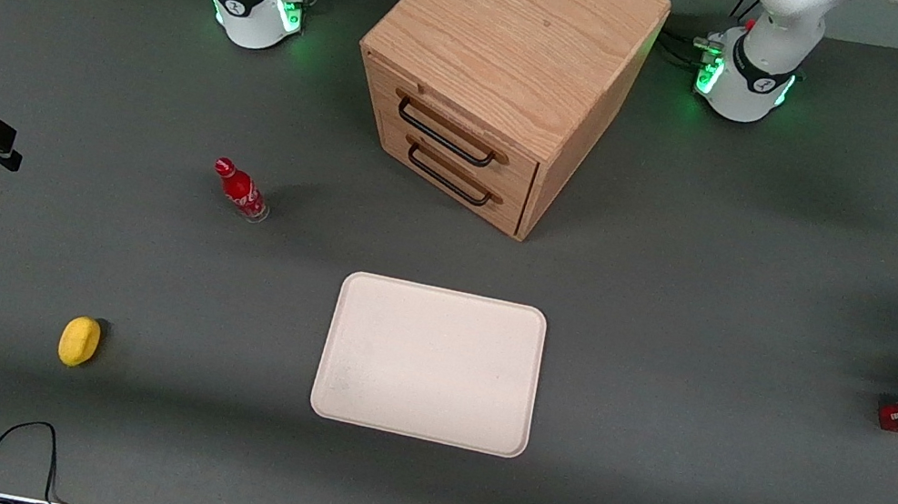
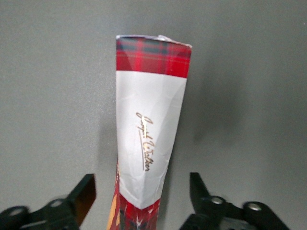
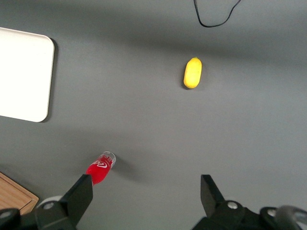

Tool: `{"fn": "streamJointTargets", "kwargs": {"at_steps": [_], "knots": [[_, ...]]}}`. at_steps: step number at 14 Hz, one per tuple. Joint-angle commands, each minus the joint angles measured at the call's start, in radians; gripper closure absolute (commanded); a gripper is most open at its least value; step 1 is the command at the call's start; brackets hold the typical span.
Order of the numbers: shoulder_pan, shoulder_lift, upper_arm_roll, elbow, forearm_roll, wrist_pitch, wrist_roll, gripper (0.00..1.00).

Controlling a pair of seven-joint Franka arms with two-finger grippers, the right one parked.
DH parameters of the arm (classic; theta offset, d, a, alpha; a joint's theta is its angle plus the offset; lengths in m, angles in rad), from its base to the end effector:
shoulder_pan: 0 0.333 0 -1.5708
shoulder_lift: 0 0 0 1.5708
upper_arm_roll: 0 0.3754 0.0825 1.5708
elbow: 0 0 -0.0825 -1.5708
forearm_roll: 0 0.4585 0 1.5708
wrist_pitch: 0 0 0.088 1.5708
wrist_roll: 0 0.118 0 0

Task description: Place red cookie box on tray

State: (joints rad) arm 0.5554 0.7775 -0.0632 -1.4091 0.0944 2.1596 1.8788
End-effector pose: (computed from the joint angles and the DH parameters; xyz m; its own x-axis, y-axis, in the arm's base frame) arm 0.7235 0.4049 0.2257 0.1473 -0.9888 -0.0235 -0.9884 -0.1481 0.0344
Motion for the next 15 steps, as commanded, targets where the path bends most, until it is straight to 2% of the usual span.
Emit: {"fn": "streamJointTargets", "kwargs": {"at_steps": [1,11,15], "knots": [[-0.003,-0.004,0.003,-0.01,-0.03,0.019,0.049,1.0],[-0.009,-0.052,0.003,-0.007,-0.027,-0.026,0.048,1.0],[-0.074,-0.22,0.011,-0.001,0.004,-0.272,-0.009,1.0]]}}
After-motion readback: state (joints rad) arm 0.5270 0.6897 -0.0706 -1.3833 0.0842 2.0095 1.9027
